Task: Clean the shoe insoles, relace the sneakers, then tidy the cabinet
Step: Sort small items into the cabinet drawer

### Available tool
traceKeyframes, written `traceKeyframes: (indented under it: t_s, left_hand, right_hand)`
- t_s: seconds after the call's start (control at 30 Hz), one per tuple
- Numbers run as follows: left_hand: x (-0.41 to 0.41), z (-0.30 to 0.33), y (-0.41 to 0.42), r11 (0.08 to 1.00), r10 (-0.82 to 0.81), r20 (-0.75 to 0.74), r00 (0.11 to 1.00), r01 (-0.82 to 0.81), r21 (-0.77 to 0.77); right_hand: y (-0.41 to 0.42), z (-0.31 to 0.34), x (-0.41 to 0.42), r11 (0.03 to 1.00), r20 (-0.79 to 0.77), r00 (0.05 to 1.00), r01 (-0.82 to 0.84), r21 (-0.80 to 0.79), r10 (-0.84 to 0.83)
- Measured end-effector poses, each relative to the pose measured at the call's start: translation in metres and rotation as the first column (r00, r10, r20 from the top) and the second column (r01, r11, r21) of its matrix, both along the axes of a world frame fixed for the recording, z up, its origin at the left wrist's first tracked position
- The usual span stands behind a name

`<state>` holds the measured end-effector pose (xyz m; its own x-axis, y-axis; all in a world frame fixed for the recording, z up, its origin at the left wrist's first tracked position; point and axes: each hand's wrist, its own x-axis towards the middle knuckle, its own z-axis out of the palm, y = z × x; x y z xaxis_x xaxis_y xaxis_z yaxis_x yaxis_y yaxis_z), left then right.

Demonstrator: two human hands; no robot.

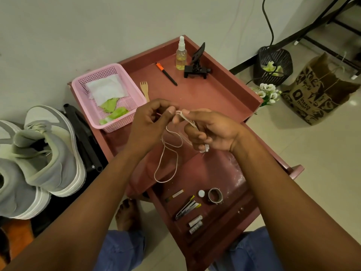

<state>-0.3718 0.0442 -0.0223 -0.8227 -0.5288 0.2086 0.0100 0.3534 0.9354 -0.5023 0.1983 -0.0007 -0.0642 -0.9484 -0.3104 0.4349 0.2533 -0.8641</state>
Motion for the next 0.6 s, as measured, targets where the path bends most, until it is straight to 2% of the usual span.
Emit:
traceKeyframes:
  t_s: [0.1, 0.17, 0.23, 0.37, 0.5, 0.6]
  left_hand:
    - [-0.003, -0.003, 0.009, 0.994, -0.009, 0.003, 1.000, 0.009, 0.109]
    - [-0.005, -0.004, 0.019, 0.982, -0.050, 0.006, 0.999, 0.048, 0.185]
    - [-0.006, -0.006, 0.030, 0.973, -0.100, 0.011, 0.995, 0.096, 0.208]
    - [-0.011, -0.010, 0.045, 0.967, -0.128, 0.081, 0.988, 0.107, 0.232]
    - [-0.012, -0.012, 0.047, 0.935, -0.179, 0.131, 0.975, 0.127, 0.331]
    - [-0.011, -0.008, 0.050, 0.926, -0.208, 0.154, 0.966, 0.144, 0.350]
  right_hand:
    - [-0.001, 0.002, -0.001, 0.984, 0.188, 0.980, 0.097, -0.151, -0.068]
    - [-0.003, 0.002, -0.004, 0.955, 0.344, 0.934, 0.187, -0.229, -0.101]
    - [-0.003, 0.001, -0.007, 0.923, 0.436, 0.893, 0.258, -0.287, -0.114]
    - [-0.002, 0.000, -0.007, 0.870, 0.506, 0.845, 0.373, -0.322, -0.174]
    - [-0.001, 0.001, -0.011, 0.840, 0.540, 0.807, 0.450, -0.302, -0.237]
    - [0.000, 0.002, -0.014, 0.823, 0.546, 0.785, 0.498, -0.274, -0.293]
